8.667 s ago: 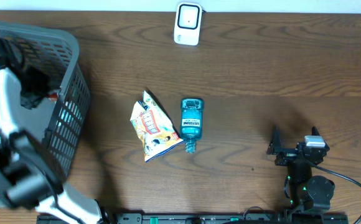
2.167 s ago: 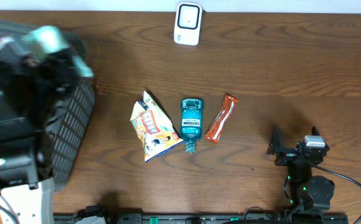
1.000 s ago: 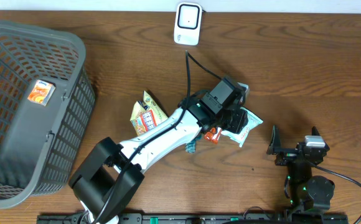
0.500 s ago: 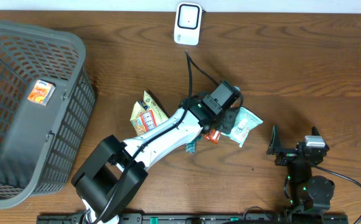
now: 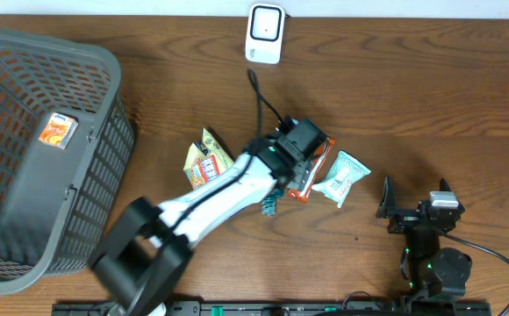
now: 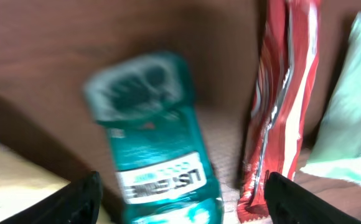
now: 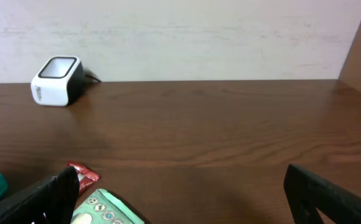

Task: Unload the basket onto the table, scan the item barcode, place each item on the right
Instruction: 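Carry the wipes pack out and place it right of the snack bar, then return the left gripper into the basket and grasp the small orange box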

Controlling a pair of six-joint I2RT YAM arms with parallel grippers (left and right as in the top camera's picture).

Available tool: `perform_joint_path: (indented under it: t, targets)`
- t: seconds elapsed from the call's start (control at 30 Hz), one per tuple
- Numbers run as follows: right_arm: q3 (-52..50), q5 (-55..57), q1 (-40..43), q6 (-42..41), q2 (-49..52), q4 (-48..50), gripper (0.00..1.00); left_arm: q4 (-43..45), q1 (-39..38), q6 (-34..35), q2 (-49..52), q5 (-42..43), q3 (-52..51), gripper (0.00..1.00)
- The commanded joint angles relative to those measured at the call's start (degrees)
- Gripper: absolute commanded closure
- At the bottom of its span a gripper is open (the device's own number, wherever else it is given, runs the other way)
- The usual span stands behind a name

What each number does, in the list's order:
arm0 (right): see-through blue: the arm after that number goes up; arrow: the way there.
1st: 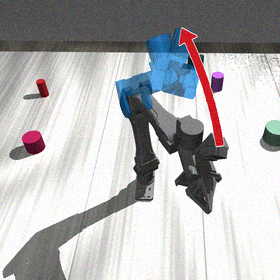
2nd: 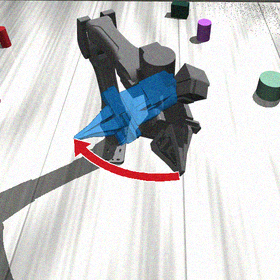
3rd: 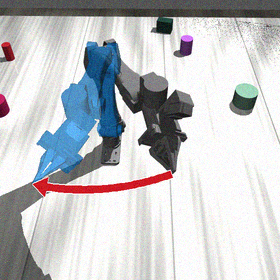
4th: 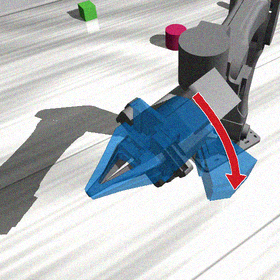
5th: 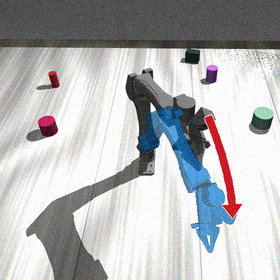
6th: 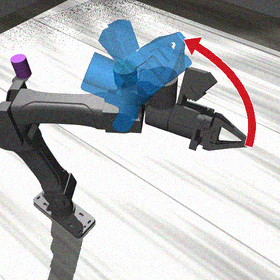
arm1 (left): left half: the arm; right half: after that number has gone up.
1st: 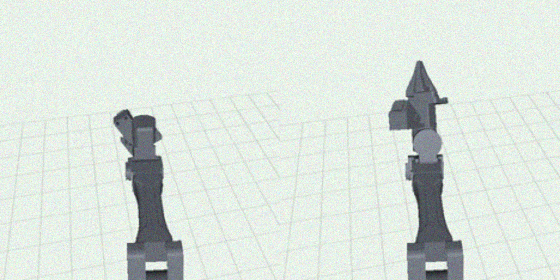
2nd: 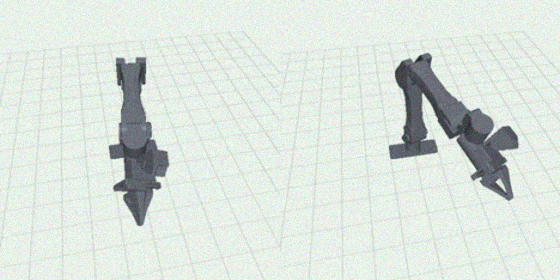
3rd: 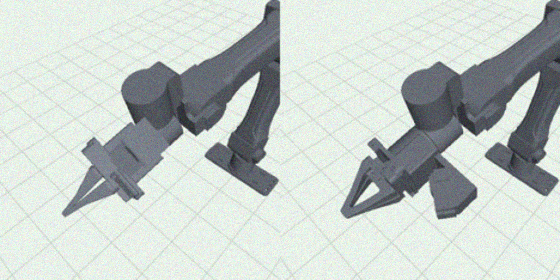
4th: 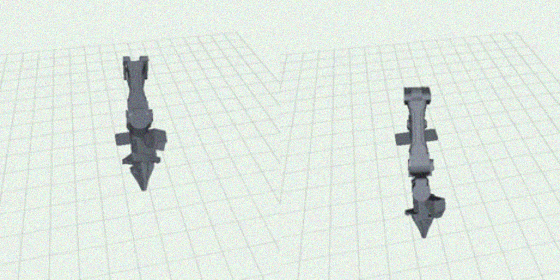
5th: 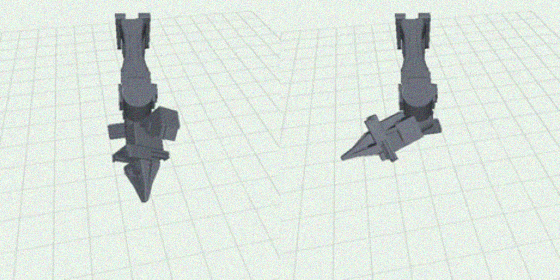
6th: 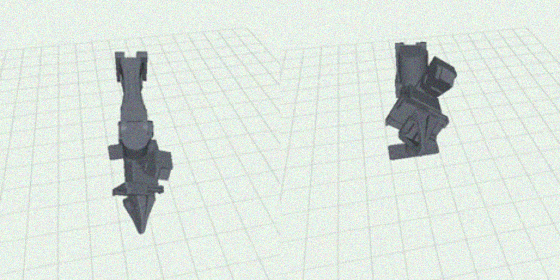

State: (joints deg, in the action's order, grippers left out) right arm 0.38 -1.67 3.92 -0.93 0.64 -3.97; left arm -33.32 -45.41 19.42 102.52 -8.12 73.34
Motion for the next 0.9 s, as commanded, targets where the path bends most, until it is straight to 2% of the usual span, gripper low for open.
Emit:
perform_joint_path:
  t: [0.0,0.2,0.43,0.53,0.67,0.77,0.87]
  targets:
    - [-0.1,0.1,-0.3,-0.7,-0.3,-0.2,0.01,-0.3,3.6,-1.4,-9.7,-3.6,1.9,0.12]
    - [-0.1,0.1,-0.3,-0.7,-0.3,-0.2,0.01,-0.3,12.8,-1.4,-23.9,-3.5,3.0,0.09]
    - [-0.1,0.0,-0.3,-0.7,-0.3,-0.2,0.01,-0.3,27.8,-2.3,-38.5,-0.8,8.6,0.09]
    - [-0.1,0.0,-0.3,-0.7,-0.3,-0.2,0.01,-0.5,31.8,-3.4,-41.1,1.1,12.7,0.09]
    - [-0.1,0.1,-0.3,-0.7,-0.3,-0.2,0.01,-0.5,35.8,-8.2,-41.5,0.4,18.3,0.09]
    - [-0.1,0.1,-0.3,-0.7,-0.3,-0.2,0.01,-0.7,40.9,-9.0,-40.2,-9.4,20.4,0.09]
    - [-0.1,0.0,-0.3,-0.7,-0.3,-0.2,0.01,-3.7,45.8,-8.9,-38.2,-11.9,20.4,0.09]
